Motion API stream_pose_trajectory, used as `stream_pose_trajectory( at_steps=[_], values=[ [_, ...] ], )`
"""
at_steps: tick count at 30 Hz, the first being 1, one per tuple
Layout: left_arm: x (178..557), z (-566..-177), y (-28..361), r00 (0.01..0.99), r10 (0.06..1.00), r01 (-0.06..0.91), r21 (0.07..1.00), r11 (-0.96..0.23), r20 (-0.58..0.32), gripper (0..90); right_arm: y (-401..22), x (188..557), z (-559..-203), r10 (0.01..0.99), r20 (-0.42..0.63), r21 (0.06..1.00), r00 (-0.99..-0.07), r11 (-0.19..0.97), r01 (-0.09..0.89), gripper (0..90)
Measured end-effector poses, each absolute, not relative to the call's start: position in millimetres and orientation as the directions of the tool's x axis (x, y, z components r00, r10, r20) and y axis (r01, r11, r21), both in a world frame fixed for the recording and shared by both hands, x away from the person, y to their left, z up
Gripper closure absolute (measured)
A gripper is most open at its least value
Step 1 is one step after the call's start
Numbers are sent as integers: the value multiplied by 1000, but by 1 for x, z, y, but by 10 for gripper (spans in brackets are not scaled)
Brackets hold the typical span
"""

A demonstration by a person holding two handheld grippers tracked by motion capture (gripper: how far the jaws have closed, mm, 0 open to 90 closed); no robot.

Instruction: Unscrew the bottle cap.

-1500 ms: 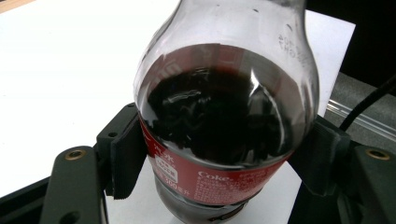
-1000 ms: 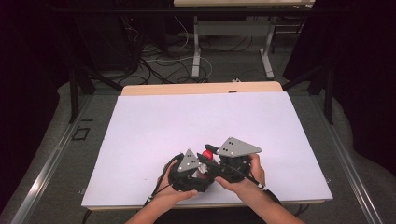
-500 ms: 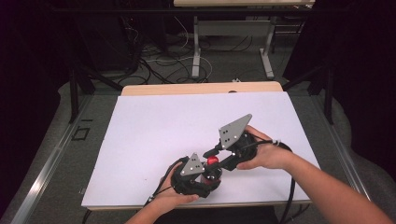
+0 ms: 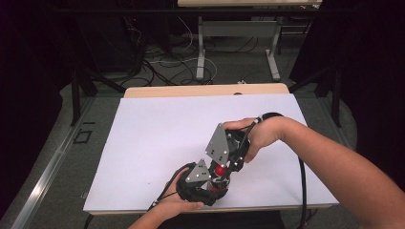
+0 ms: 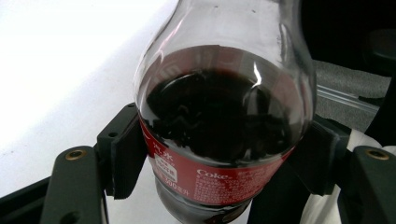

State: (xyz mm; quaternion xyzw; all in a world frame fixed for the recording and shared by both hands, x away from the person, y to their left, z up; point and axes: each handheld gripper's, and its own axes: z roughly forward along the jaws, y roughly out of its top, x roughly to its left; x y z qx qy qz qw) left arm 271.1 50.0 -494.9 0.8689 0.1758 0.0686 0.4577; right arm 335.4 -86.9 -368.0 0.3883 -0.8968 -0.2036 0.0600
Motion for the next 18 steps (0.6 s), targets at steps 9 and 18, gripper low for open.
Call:
stream_pose_trajectory(
  at_steps=[9, 18],
  values=[
    [276, -492, 57, 907, 420, 262, 834, -486, -41, 291, -98, 328, -358, -512, -141, 537, -847, 679, -500, 443],
    [281, -493, 59, 874, 481, 312, 835, -454, -65, 291, -132, 306, -366, 110, -149, 812, -983, 581, -58, 434]
  ],
)
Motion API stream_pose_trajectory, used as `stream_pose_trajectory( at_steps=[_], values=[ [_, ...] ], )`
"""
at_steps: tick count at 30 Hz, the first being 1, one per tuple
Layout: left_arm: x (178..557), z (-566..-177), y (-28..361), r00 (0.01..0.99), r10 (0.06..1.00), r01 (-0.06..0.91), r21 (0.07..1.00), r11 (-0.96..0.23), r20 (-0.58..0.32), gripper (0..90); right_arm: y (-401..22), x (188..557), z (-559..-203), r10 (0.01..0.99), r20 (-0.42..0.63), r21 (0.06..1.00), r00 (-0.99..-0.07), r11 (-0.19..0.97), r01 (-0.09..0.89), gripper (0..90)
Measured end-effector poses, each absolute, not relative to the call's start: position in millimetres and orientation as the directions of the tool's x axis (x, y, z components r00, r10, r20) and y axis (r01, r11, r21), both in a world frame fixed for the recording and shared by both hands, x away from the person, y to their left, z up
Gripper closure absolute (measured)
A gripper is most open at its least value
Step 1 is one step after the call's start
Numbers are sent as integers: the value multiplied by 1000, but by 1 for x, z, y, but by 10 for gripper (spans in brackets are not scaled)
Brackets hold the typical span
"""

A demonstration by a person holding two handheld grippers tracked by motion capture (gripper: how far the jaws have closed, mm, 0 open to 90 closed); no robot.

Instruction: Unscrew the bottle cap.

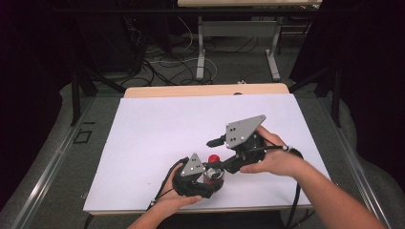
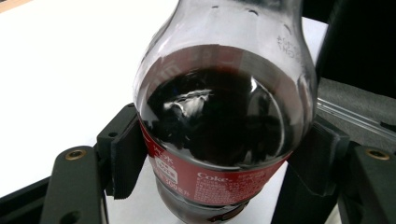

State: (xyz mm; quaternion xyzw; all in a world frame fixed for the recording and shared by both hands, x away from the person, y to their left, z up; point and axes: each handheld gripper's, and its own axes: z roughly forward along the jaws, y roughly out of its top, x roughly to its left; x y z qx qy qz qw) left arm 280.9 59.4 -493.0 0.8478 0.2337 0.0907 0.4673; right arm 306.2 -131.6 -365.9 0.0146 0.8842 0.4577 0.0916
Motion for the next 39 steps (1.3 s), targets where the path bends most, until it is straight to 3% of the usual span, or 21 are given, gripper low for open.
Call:
stream_pose_trajectory(
  at_steps=[4, 8, 12, 17, 20, 23, 29, 32, 35, 39],
  values=[
    [281, -495, 60, 854, 517, 329, 832, -447, -59, 291, -136, 297, -381, 401, -2, 871, -916, 451, 196, 451],
    [282, -495, 60, 846, 531, 334, 833, -441, -57, 291, -134, 289, -394, 553, 68, 861, -830, 388, 329, 460],
    [282, -496, 59, 836, 545, 346, 832, -434, -63, 291, -127, 284, -406, 624, 116, 869, -772, 313, 383, 490],
    [281, -497, 59, 833, 550, 350, 827, -440, -60, 291, -116, 284, -416, 646, 160, 850, -747, 295, 437, 524],
    [281, -497, 60, 834, 548, 345, 831, -437, -59, 291, -110, 280, -418, 678, 113, 856, -726, 304, 417, 598],
    [281, -496, 60, 834, 548, 345, 830, -439, -57, 291, -109, 280, -419, 675, 84, 867, -733, 312, 387, 606],
    [282, -495, 61, 850, 521, 344, 824, -450, -70, 292, -119, 288, -421, 562, 86, 876, -822, 350, 331, 611],
    [282, -494, 61, 862, 502, 330, 822, -464, -63, 292, -124, 300, -417, 418, 52, 862, -907, 440, 252, 612],
    [281, -494, 59, 870, 491, 317, 823, -472, -53, 292, -125, 315, -410, 213, -2, 834, -977, 540, 116, 612],
    [280, -493, 58, 882, 469, 298, 823, -483, -44, 292, -124, 335, -399, -20, 11, 768, -1000, 641, -5, 611]
  ],
)
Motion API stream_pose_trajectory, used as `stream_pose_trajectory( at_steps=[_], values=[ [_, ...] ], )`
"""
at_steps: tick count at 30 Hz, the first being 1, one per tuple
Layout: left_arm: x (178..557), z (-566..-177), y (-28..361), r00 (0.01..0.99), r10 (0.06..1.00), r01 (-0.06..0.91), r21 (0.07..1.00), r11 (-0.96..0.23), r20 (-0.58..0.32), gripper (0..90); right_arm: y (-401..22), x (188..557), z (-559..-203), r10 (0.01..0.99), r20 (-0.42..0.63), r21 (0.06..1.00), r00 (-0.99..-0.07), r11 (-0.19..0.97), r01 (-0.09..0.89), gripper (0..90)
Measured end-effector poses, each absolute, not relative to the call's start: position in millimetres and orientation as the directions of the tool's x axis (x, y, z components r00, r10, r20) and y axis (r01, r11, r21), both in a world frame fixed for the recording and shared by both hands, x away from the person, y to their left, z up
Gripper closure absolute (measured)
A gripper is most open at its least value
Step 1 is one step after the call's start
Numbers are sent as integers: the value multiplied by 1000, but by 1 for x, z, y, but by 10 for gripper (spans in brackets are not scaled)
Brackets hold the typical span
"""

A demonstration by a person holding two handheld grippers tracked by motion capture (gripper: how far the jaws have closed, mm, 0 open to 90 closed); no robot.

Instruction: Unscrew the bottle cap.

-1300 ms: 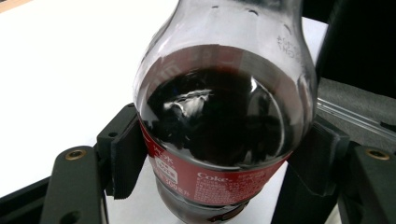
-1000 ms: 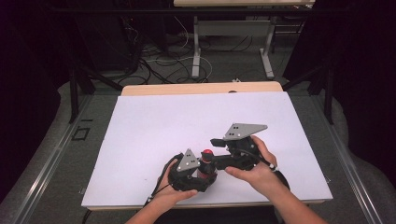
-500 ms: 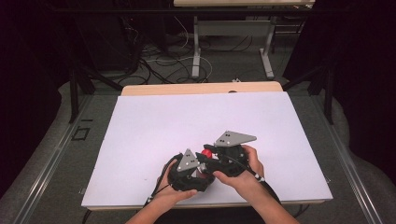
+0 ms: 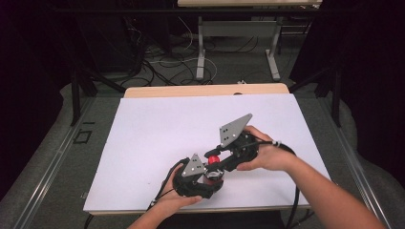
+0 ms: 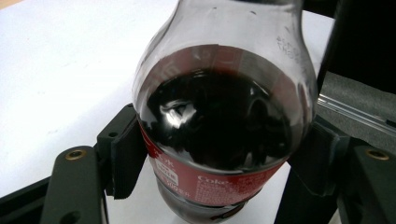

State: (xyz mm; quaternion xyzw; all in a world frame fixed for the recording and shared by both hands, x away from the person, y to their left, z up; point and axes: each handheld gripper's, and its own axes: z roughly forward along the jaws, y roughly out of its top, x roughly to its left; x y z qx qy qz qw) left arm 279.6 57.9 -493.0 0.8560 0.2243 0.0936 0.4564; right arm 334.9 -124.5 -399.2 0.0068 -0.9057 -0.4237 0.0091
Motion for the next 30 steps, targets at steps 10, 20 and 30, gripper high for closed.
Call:
stream_pose_trajectory(
  at_steps=[10, 20, 30],
  values=[
    [273, -494, 51, 912, 408, 265, 825, -499, -46, 293, -96, 349, -377, -594, -23, 531, -804, 674, -514, 607],
    [276, -493, 56, 910, 413, 255, 835, -488, -36, 293, -77, 340, -365, -733, -65, 374, -677, 611, -698, 574],
    [280, -492, 61, 884, 465, 292, 844, -451, -58, 293, -109, 332, -350, -355, -121, 618, -927, 704, -350, 428]
  ],
)
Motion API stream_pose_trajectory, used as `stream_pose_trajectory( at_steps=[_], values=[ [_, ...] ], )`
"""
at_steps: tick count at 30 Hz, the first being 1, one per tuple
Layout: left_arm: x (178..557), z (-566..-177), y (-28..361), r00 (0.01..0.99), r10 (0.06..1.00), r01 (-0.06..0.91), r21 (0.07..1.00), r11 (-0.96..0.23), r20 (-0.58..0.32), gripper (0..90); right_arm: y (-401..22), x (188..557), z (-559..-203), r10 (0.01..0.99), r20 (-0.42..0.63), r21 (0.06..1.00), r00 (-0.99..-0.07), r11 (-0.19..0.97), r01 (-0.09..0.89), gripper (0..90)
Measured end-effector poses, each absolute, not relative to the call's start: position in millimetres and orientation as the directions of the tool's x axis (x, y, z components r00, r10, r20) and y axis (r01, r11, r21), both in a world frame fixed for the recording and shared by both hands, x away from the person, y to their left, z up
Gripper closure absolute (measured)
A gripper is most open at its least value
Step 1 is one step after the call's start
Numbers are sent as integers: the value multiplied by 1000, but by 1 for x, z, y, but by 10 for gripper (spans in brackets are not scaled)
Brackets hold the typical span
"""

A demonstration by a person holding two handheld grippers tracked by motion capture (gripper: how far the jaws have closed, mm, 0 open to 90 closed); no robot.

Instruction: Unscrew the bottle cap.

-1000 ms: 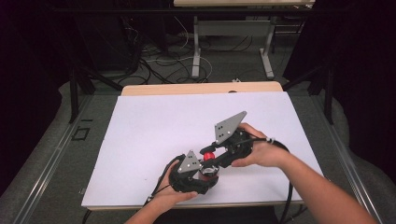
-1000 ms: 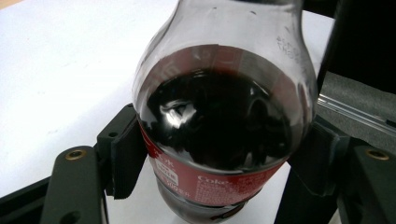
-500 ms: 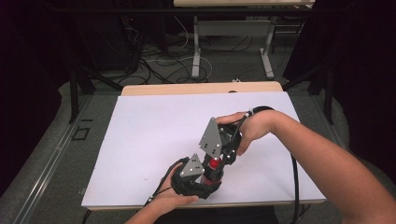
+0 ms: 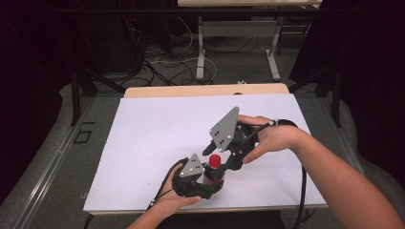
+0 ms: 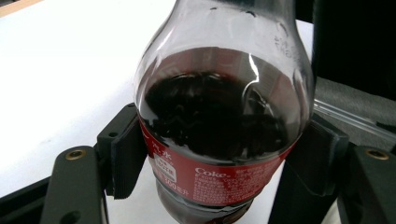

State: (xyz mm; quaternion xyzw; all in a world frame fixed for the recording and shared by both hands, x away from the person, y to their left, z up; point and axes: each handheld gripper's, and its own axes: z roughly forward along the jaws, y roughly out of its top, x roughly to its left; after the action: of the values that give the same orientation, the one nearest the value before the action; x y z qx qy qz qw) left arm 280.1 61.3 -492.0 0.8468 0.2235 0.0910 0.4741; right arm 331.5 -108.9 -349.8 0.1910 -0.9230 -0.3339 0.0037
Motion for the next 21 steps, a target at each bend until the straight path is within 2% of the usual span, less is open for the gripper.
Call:
stream_pose_trajectory(
  at_steps=[2, 3, 6, 7, 9, 13, 17, 21],
  values=[
    [281, -493, 62, 877, 476, 302, 846, -439, -66, 293, -117, 331, -351, -229, -109, 672, -967, 701, -241, 429],
    [282, -493, 63, 873, 483, 302, 847, -437, -62, 293, -121, 330, -353, -125, -85, 696, -989, 703, -149, 429],
    [283, -493, 63, 865, 498, 306, 847, -435, -57, 293, -128, 327, -360, 101, -46, 743, -994, 669, 34, 478],
    [283, -493, 63, 862, 503, 313, 844, -435, -61, 293, -130, 323, -362, 181, -60, 756, -982, 650, 74, 480],
    [283, -493, 64, 855, 516, 316, 845, -431, -57, 292, -133, 317, -366, 265, -43, 799, -963, 588, 127, 487],
    [282, -493, 64, 849, 525, 325, 845, -425, -63, 292, -135, 301, -376, 496, 14, 839, -868, 467, 280, 499],
    [283, -493, 64, 843, 534, 331, 840, -430, -59, 292, -134, 294, -388, 604, 120, 854, -788, 342, 392, 506],
    [283, -495, 63, 834, 548, 345, 836, -428, -63, 292, -127, 289, -402, 641, 184, 857, -745, 266, 441, 530]
  ],
)
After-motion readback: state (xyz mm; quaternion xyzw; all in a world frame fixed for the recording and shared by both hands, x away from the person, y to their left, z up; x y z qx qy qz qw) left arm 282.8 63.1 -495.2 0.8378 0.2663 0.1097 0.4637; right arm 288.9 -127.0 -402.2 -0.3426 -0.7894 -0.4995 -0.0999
